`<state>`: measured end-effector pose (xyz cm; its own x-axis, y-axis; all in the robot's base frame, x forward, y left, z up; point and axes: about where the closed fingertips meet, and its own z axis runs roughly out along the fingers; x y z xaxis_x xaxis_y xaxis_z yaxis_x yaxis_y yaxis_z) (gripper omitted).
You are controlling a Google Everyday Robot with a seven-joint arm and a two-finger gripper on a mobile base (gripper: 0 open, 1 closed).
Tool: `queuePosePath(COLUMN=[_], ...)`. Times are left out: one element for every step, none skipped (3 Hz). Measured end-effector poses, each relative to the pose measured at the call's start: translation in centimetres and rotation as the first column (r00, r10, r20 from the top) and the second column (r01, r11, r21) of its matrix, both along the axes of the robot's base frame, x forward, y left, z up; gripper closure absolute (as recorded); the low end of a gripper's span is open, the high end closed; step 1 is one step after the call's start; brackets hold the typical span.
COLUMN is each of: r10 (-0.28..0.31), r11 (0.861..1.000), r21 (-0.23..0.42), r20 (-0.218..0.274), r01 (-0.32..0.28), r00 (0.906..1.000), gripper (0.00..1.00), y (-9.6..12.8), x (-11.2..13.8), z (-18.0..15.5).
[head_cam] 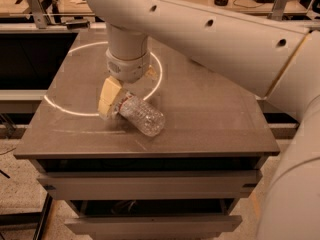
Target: Place water bottle upright
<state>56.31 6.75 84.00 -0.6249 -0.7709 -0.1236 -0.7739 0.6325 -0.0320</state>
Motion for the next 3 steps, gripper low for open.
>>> queuePosePath(r10=[-0.006, -0.016, -0.002], r11=[1.000, 1.000, 0.999], r21=[-0.018, -0.026, -0.039], r20=[-0.008, -0.025, -0.027], r01=[0.006, 0.015, 0.001], r00=[0.9999, 0.9996, 0.9996], gripper=[0.00, 0.18, 0.41], y=[-0.7, -1.1, -1.3], x=[0.1, 0.0, -0.1], z=[-1.2, -2.1, -2.5])
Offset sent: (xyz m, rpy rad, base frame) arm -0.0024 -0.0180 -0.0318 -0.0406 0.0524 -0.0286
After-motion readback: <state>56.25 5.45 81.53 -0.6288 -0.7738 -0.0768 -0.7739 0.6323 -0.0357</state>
